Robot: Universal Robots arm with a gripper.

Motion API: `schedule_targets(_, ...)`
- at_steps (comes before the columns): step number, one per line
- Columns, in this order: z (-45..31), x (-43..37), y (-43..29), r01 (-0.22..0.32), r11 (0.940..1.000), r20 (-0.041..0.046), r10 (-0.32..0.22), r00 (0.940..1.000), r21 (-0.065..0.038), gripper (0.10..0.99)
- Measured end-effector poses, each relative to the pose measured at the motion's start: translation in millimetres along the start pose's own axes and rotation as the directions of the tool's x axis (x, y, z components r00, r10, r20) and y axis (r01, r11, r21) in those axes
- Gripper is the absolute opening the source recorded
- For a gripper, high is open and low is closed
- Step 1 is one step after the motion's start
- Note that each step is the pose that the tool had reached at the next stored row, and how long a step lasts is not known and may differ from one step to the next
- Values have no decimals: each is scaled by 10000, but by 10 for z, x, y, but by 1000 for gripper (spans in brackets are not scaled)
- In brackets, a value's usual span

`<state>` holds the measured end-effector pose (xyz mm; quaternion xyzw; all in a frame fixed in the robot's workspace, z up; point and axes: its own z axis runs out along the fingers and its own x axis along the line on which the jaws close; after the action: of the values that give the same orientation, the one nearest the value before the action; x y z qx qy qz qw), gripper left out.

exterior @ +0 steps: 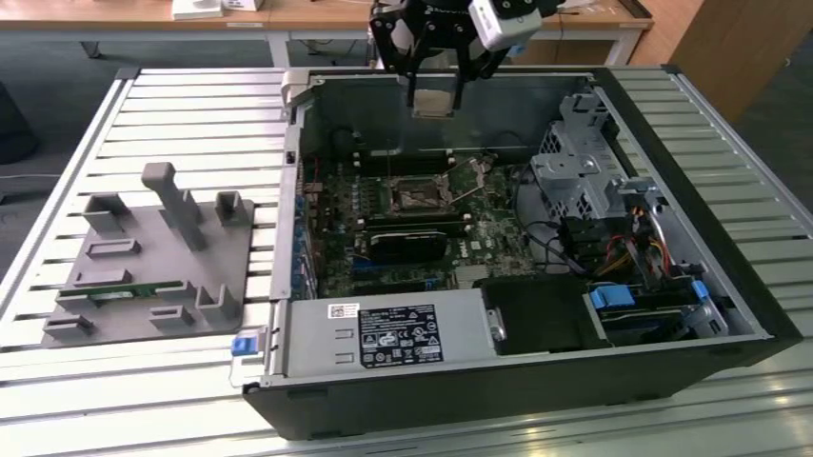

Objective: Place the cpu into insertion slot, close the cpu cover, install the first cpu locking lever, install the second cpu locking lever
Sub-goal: 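Place the cpu into insertion slot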

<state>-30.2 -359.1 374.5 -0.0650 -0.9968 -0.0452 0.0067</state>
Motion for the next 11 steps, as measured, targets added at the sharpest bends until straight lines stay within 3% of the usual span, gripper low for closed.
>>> schedule_targets(11,0,0,0,-374,9993,33,374,9993,-8,529)
